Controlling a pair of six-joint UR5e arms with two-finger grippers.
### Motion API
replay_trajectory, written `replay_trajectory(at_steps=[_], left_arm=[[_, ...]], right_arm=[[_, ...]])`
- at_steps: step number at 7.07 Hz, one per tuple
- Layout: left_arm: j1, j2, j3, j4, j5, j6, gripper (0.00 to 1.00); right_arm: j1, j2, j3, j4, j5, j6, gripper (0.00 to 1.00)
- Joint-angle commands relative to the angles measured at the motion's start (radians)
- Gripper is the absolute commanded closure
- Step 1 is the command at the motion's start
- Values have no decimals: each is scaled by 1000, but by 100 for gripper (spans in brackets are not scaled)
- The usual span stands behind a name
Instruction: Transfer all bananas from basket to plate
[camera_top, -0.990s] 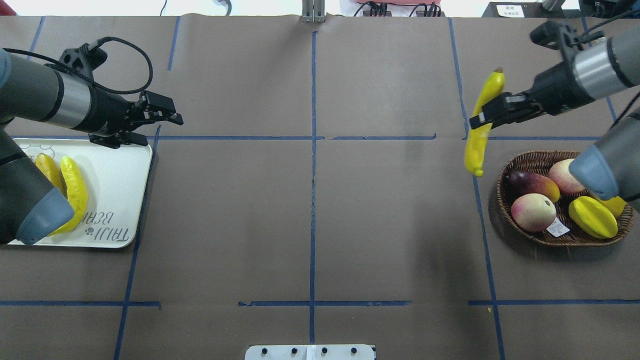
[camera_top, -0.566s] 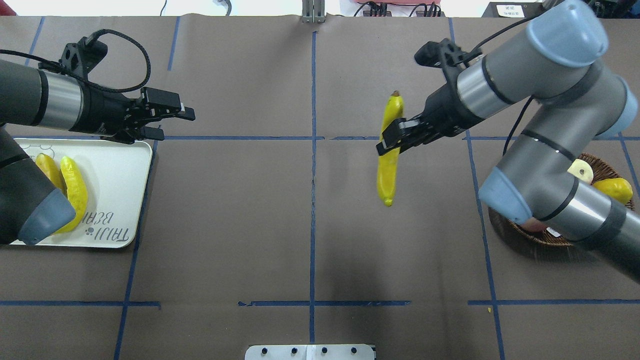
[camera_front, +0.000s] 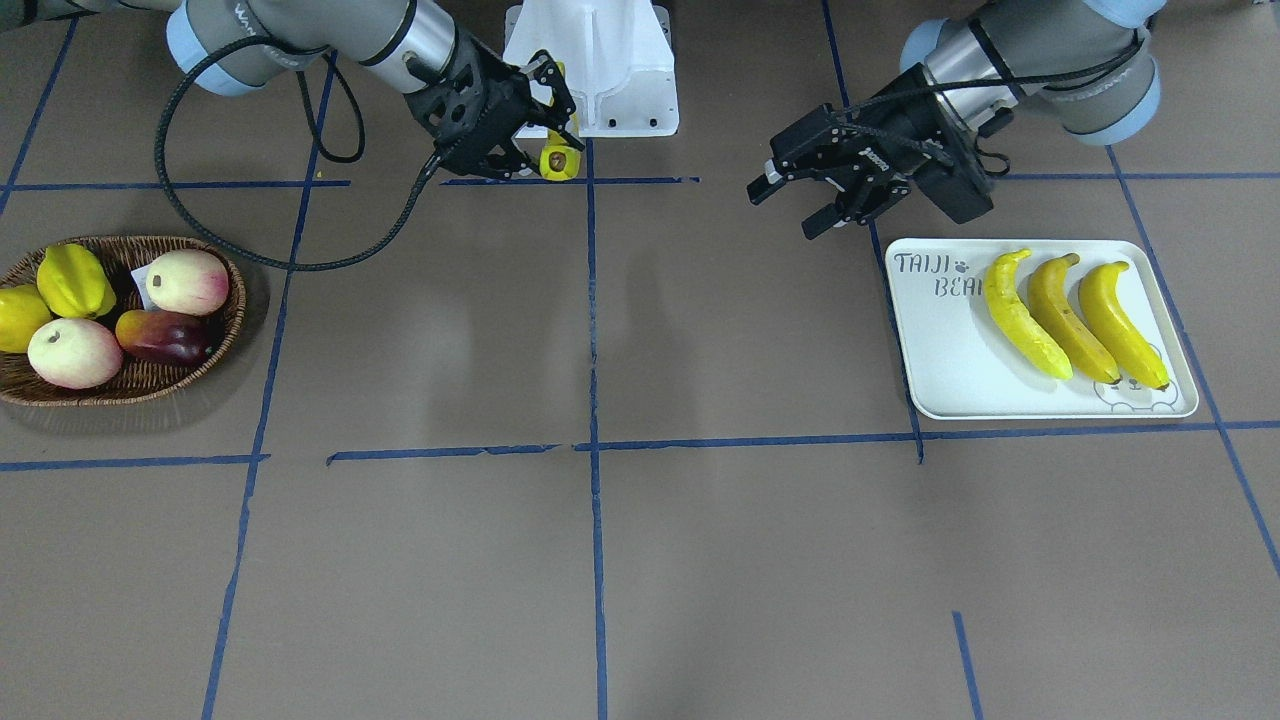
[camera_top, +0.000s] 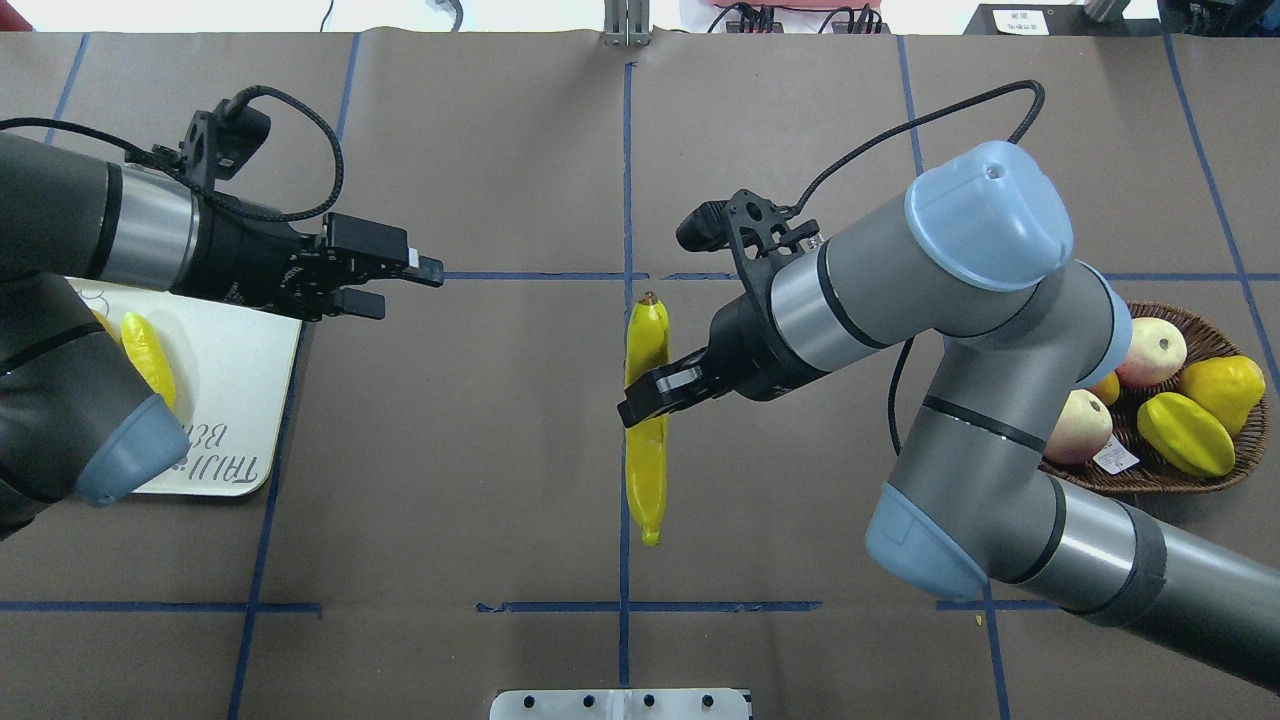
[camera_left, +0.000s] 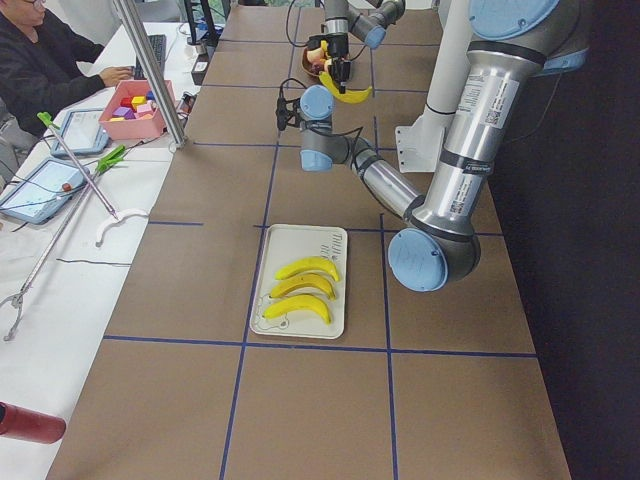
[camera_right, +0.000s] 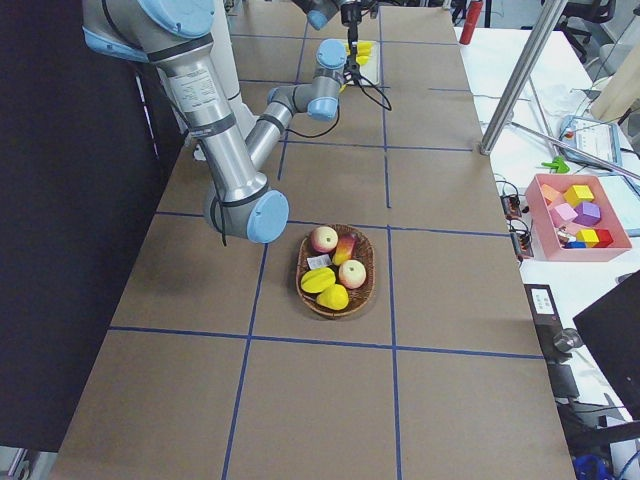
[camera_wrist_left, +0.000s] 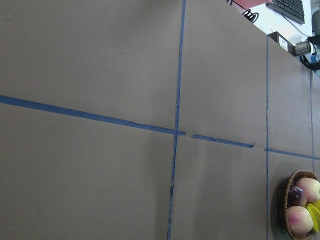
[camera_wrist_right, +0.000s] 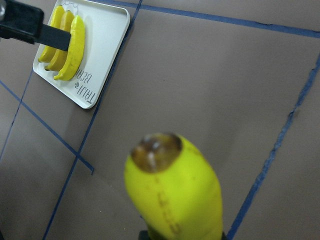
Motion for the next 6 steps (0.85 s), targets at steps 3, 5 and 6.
replay_trajectory(at_steps=[3,5,6], left_arm=[[84,-148,5,-10,110,-244,1],[161,-174,8,-7,214,-244,1],[202,-178,8,-9,264,-243,1]], right_arm=[[-17,36,0,-12,-44,107,100],[-23,38,1,-13,-52,117,100],[-23,37,1,-13,-52,118,100]])
